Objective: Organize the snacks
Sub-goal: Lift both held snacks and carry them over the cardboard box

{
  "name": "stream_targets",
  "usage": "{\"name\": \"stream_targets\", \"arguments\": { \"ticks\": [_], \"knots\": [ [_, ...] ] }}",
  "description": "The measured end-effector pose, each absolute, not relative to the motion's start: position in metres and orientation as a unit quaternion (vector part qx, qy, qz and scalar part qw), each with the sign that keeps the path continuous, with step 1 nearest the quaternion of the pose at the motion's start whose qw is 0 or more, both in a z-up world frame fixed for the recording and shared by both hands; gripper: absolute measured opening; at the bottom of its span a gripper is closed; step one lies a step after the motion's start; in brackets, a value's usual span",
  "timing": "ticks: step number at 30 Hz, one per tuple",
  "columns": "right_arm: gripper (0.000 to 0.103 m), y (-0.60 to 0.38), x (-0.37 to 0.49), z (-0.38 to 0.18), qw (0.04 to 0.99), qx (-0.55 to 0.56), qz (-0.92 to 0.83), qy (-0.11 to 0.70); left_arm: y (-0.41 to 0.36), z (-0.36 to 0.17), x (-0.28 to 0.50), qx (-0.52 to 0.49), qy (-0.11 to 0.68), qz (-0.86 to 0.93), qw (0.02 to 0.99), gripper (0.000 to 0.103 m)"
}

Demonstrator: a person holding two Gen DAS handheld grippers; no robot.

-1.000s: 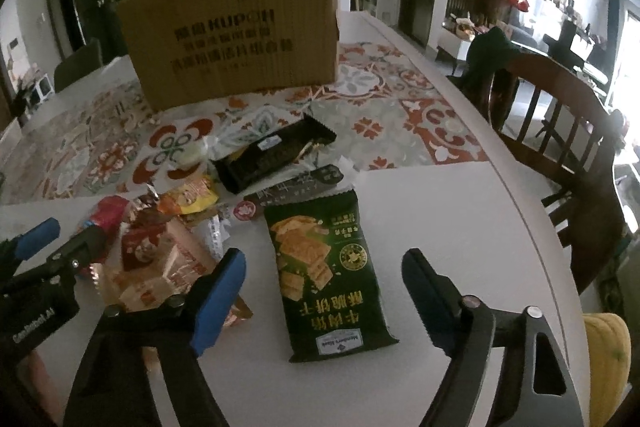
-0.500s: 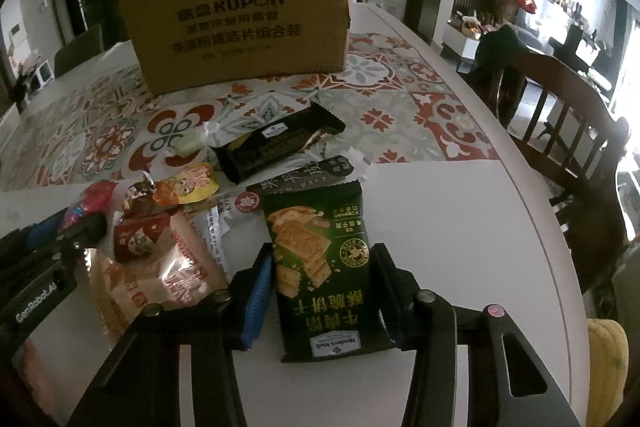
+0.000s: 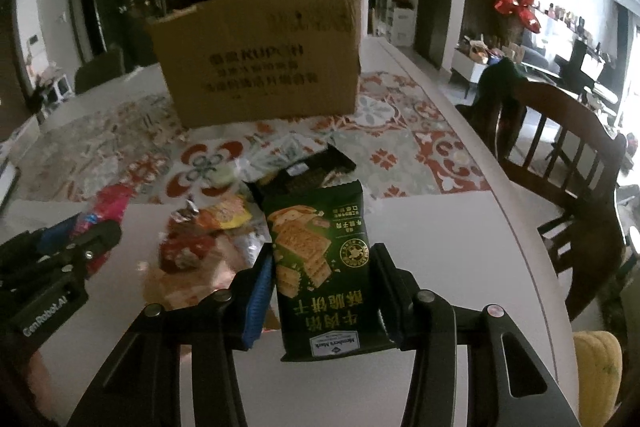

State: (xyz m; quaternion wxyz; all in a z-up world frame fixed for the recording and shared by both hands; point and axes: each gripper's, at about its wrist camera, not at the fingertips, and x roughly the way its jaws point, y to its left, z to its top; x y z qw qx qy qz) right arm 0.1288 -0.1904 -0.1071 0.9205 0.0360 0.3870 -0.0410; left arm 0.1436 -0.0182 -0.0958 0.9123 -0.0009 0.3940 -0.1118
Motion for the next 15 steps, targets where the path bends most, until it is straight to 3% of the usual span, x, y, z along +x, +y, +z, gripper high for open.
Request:
{"name": "stream_targets", "arguments": {
  "ticks": [15],
  "knots": [
    [0.048, -0.202, 0.125, -0.054, 0.944, 0.073, -0.004, 0.321, -0.037, -0.023, 0.137, 0.036, 0.308, -0.134, 0.941, 0.043]
  ]
}}
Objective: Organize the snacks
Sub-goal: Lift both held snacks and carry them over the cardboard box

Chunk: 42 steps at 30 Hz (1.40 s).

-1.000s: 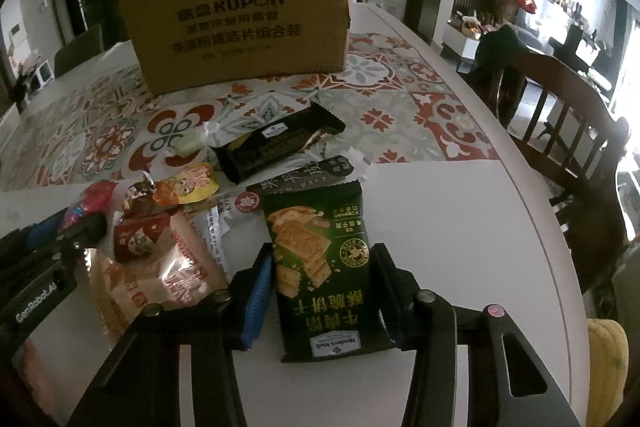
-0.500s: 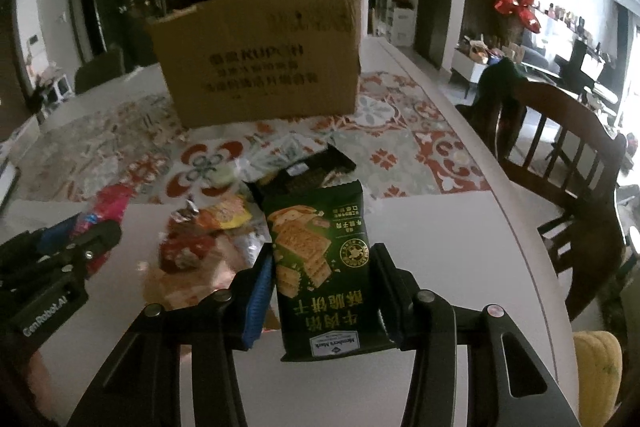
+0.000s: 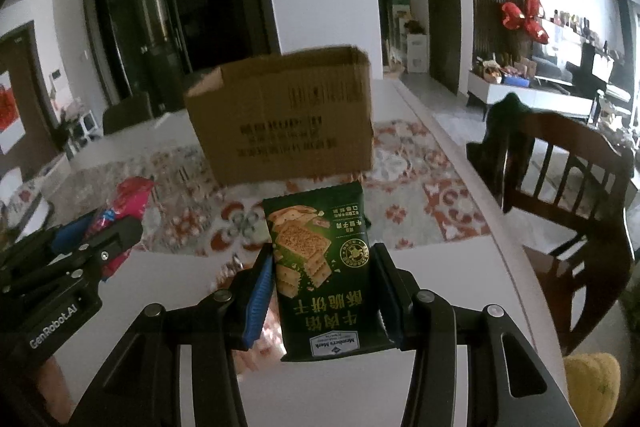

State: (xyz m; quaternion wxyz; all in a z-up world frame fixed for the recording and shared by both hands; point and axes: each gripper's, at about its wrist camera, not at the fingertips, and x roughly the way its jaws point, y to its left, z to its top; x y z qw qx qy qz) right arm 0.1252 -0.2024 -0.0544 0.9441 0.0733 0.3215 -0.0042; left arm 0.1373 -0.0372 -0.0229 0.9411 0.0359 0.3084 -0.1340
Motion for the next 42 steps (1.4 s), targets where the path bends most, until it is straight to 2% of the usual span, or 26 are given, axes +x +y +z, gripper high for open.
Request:
{"name": "stream_targets", "arguments": {
  "ticks": [7, 14, 25, 42],
  "knots": [
    [0.048, -0.219, 0.152, -0.028, 0.948, 0.109, 0.012, 0.300, -0.045, 0.006, 0.159, 0.049, 0.282, -0.148, 0.947, 0.043],
    [0.048, -0.226, 0.190, 0.011, 0.956, 0.100, 0.027, 0.275, -0.050, 0.041, 0.194, 0.055, 0.256, -0.157, 0.952, 0.043],
    [0.048, -0.227, 0.253, 0.056, 0.960, 0.074, 0.049, 0.266, -0.054, 0.066, 0.261, 0.057, 0.276, -0.156, 0.947, 0.043],
    [0.048, -0.236, 0.352, 0.040, 0.941, 0.061, 0.066, 0.327, -0.068, 0.048, 0.355, 0.045, 0.327, -0.147, 0.932, 0.043]
  ]
}}
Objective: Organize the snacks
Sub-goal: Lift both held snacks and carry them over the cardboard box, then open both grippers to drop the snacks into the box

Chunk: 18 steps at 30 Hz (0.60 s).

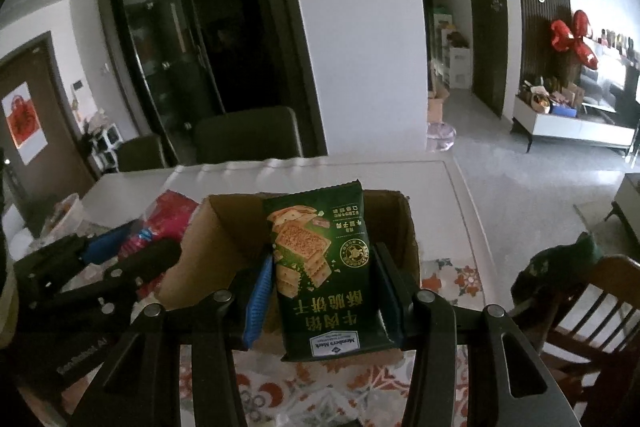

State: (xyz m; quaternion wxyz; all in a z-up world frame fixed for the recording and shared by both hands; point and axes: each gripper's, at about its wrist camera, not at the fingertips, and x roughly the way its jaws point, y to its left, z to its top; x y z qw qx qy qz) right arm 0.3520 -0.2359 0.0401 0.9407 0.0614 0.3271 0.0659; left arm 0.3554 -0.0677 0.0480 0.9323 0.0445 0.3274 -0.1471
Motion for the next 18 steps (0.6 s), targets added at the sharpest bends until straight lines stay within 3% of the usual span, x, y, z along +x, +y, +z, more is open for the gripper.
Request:
{"name": "stream_targets", "arguments": {
  "ticks": [7, 8, 10, 12, 14, 18],
  "knots": [
    [0.048, -0.235, 0.372, 0.028, 0.939, 0.047, 0.065, 0.336, -0.074, 0.033, 0.383, 0.036, 0.346, -0.143, 0.927, 0.045],
    [0.048, -0.236, 0.375, 0.027, 0.938, 0.046, 0.065, 0.337, -0.074, 0.032, 0.385, 0.036, 0.347, -0.143, 0.926, 0.047],
    [0.048, -0.236, 0.380, 0.026, 0.939, 0.044, 0.063, 0.336, -0.076, 0.030, 0.389, 0.037, 0.347, -0.137, 0.927, 0.064],
    [0.049, -0.237, 0.383, 0.024, 0.938, 0.044, 0.059, 0.339, -0.075, 0.029, 0.389, 0.037, 0.343, -0.131, 0.929, 0.069],
    [0.067, -0.238, 0.384, 0.023, 0.937, 0.048, 0.053, 0.343, -0.073, 0.030, 0.389, 0.040, 0.342, -0.122, 0.931, 0.075],
    [0.067, -0.237, 0.377, 0.025, 0.939, 0.047, 0.039, 0.339, -0.070, 0.032, 0.379, 0.049, 0.333, -0.120, 0.934, 0.083]
  ]
}}
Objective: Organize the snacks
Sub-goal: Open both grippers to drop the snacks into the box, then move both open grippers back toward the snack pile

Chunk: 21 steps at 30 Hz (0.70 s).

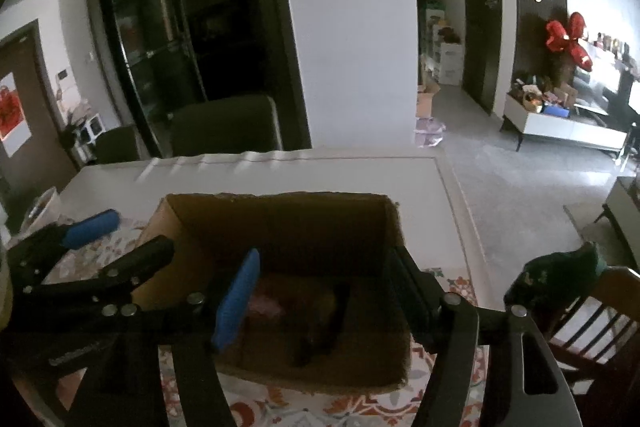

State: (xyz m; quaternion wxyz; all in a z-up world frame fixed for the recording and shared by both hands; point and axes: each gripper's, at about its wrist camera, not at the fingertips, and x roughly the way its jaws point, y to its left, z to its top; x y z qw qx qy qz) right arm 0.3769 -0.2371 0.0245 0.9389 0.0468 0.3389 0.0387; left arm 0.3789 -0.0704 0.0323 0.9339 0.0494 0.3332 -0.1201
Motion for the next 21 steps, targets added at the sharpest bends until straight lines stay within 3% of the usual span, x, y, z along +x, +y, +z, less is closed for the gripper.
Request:
{"name": "stream_targets", "arguments": {
  "ticks": [4, 21],
  "knots": [
    [0.067, -0.241, 0.357, 0.029, 0.944, 0.056, 0.030, 0.325, -0.069, 0.041, 0.355, 0.055, 0.312, -0.127, 0.940, 0.089],
    [0.067, -0.234, 0.246, 0.039, 0.958, 0.071, 0.030, 0.276, -0.056, 0.063, 0.240, 0.074, 0.253, -0.147, 0.953, 0.090]
  ]
}}
